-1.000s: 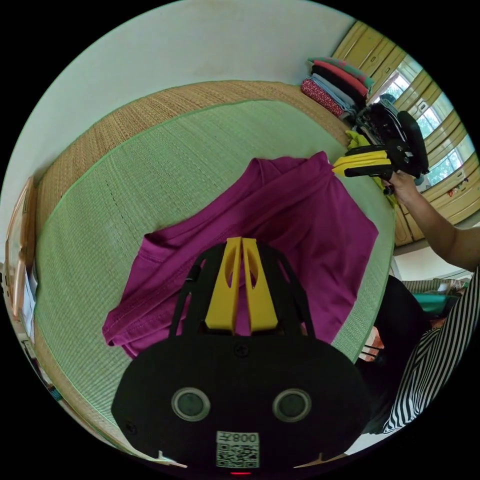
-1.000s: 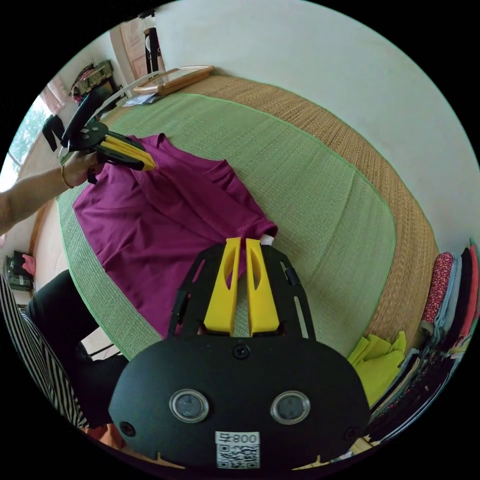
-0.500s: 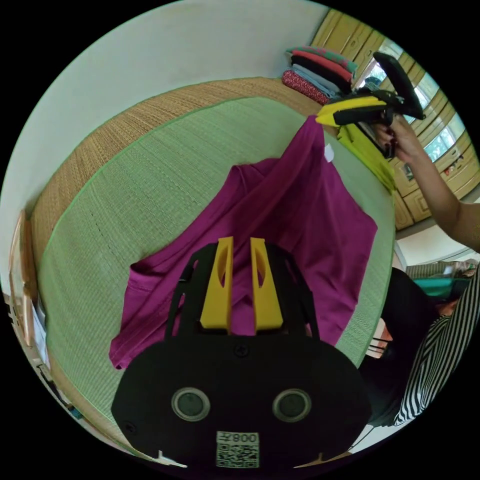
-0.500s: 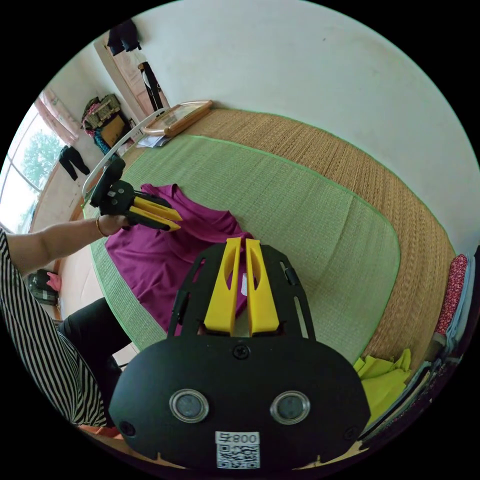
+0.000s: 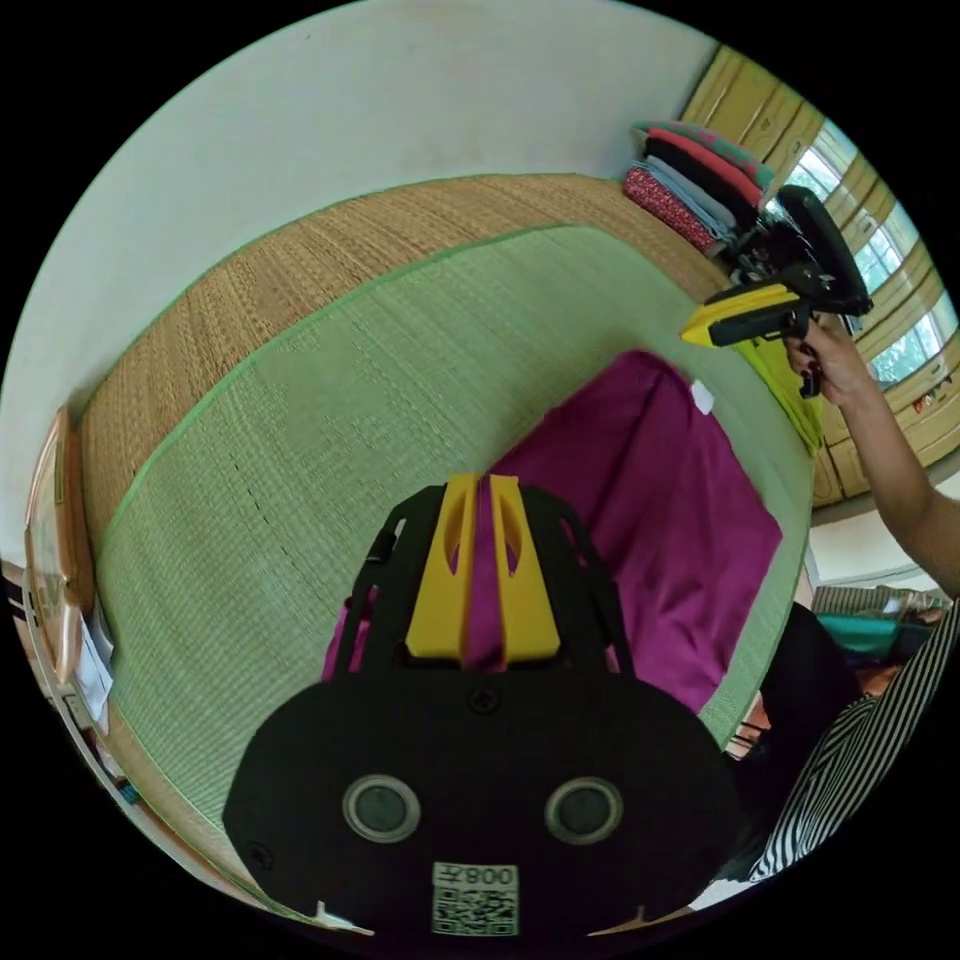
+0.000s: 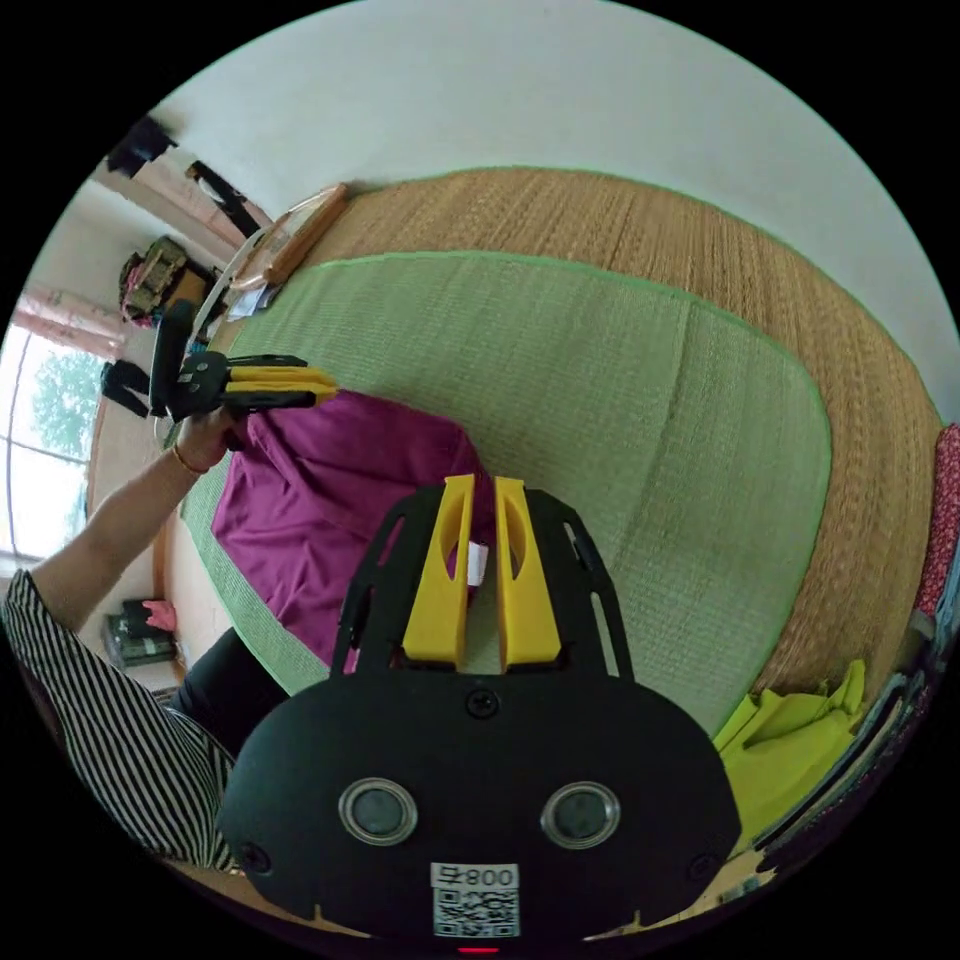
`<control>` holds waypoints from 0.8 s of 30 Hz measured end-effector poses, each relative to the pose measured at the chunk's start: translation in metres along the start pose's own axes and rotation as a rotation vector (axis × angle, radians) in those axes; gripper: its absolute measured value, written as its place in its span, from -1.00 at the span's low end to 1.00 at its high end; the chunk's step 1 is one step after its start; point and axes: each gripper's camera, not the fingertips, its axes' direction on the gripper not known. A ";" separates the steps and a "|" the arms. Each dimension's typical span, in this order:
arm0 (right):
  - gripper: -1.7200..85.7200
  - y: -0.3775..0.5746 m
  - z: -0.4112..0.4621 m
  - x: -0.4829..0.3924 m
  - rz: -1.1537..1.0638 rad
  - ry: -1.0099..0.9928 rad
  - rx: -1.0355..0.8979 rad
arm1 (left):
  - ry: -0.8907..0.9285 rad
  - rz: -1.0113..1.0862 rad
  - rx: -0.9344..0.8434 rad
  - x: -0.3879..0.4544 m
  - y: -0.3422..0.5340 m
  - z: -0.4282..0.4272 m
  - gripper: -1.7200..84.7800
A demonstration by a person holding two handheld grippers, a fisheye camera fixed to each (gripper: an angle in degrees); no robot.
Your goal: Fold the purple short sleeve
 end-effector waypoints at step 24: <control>-0.84 0.078 0.087 -0.270 -0.788 0.363 -0.064 | -0.116 -0.041 0.021 0.051 0.161 -0.047 -0.79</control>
